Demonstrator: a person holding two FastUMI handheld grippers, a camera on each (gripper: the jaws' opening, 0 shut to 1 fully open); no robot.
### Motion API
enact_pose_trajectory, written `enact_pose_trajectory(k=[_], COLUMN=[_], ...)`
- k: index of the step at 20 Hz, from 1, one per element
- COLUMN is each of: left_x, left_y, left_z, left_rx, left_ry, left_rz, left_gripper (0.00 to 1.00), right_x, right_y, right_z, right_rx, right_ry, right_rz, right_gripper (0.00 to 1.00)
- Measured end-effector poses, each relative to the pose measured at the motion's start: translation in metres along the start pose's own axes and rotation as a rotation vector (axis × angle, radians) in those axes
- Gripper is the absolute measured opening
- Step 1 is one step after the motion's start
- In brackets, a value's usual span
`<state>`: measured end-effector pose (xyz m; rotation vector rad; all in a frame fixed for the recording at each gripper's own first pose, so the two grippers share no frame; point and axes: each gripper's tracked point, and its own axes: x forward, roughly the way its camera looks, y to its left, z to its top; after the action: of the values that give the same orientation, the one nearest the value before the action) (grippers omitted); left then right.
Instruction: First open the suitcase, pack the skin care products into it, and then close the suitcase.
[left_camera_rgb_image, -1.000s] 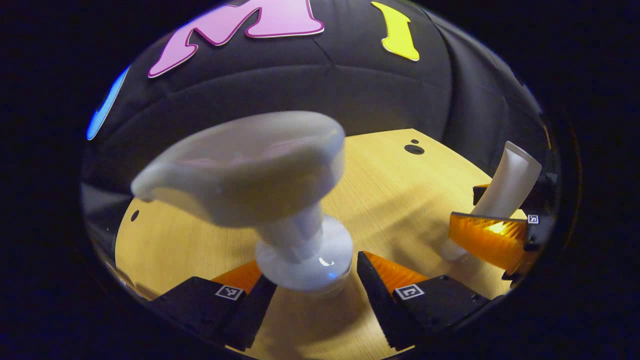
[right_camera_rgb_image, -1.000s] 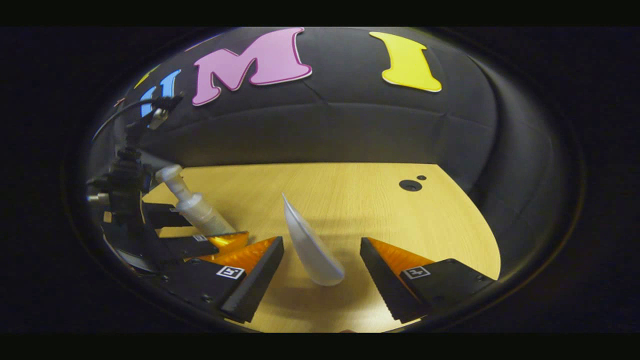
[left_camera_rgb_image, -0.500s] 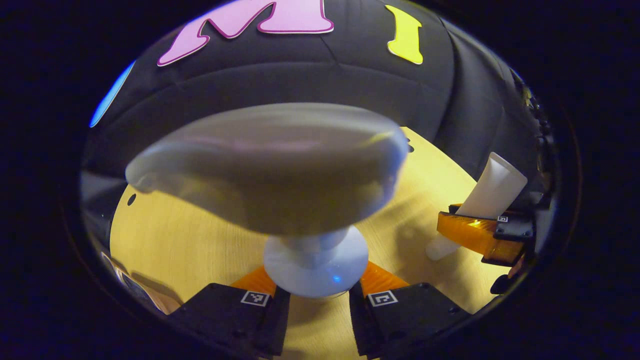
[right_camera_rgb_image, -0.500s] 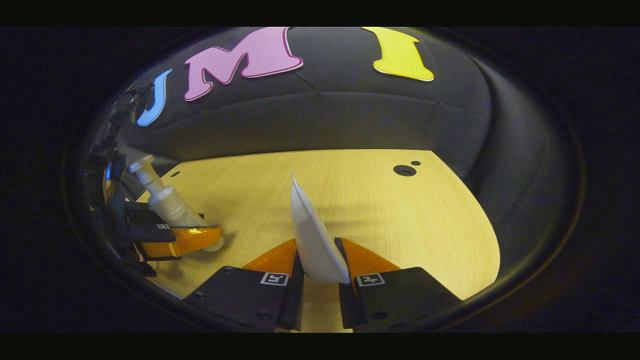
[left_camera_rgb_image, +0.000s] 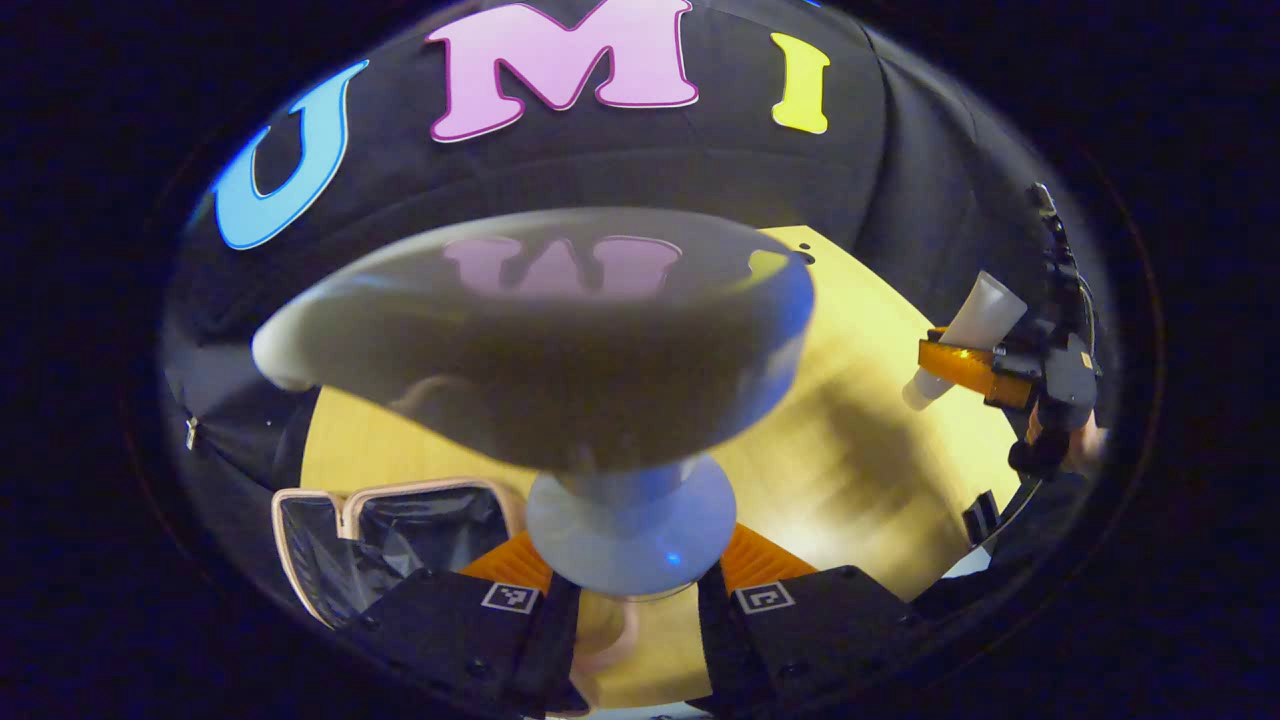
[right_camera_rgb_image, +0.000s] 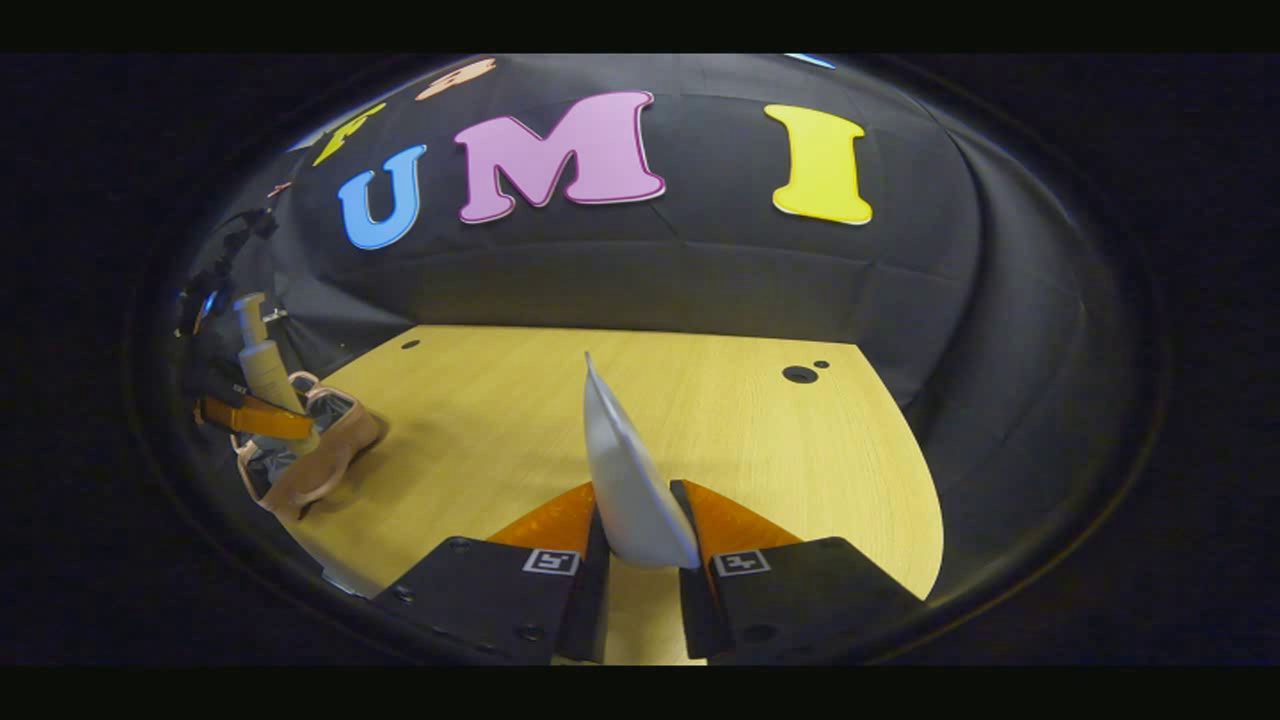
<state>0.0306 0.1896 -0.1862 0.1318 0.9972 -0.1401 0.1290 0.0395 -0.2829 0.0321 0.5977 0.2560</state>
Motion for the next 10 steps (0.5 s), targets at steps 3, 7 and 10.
enact_pose_trajectory(k=[3, 7, 10], left_x=[-0.030, -0.035, -0.017], left_y=[0.057, 0.113, 0.145], left_z=[-0.049, -0.107, -0.155], left_rx=[-0.064, -0.119, -0.098], left_ry=[0.148, 0.402, 0.562], left_rz=[0.046, 0.047, 0.016], left_gripper=[0.56, 0.57, 0.57], right_x=[-0.013, -0.031, -0.046], right_y=[0.028, 0.071, 0.106], right_z=[0.021, 0.042, 0.052], right_rx=[0.007, 0.026, 0.032], right_ry=[-0.052, -0.102, -0.130], right_rz=[0.012, 0.017, 0.034], right_gripper=[0.33, 0.33, 0.33])
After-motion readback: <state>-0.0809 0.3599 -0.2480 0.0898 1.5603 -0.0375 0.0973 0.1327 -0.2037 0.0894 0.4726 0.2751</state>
